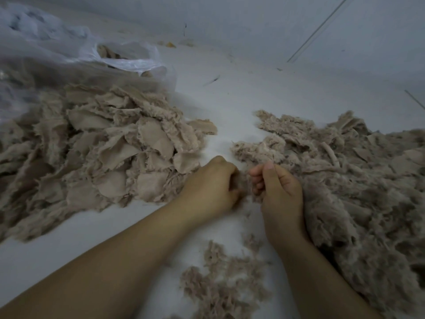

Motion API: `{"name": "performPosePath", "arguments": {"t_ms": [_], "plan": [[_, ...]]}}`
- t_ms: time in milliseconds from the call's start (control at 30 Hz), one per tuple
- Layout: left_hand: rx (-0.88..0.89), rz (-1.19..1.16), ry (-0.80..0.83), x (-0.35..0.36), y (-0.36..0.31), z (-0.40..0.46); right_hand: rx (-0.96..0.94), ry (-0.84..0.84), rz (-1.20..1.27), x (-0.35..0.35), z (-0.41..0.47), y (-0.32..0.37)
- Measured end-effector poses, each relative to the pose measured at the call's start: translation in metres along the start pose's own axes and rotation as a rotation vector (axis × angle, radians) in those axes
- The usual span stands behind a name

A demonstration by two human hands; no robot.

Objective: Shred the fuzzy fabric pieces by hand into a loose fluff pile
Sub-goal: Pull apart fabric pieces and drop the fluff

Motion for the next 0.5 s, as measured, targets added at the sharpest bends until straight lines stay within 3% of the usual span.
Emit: {"name": "performPosePath", "arguments": {"t_ms": [100, 167, 233, 267, 333, 500], "plan": [[0.032, -0.049, -0.112, 0.0004, -0.0037, -0.0017, -0.014, 0.042, -0.084, 0.0001, 0.0003, -0.0003], [-0.047, -0.433, -0.172, 0.0008, -0.0005, -0.0033, 0.012, 0.090, -0.106, 0.0016, 0.0001, -0.0026], [-0.130, -0.863, -0.121, -0.0017, 0.0028, -0.0036, 0.045, 0.156, -0.095, 0.0034, -0.0007, -0.0041], [-0.139, -0.963, -0.095, -0.0027, 0.0030, -0.0040, 0.048, 0.210, -0.100, 0.0047, -0.0013, -0.0039], [-0.103, -1.066, -0.049, -0.0031, 0.0021, -0.0049, 0.047, 0.301, -0.088, 0.0066, -0.0025, -0.0019], [-0.046, -1.274, 0.071, -0.0044, 0.0017, -0.0065, 0.079, 0.299, -0.108, 0.0038, 0.0024, -0.0026]]}}
Point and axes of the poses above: each hand's wrist, its own z-axis towards the middle knuckle, its own x-axis out of the palm, y = z × x, the point moved 2 cm from there along z, towards the middle knuckle, and after that the axes turned 15 degrees about z, right-handed, at the moved point
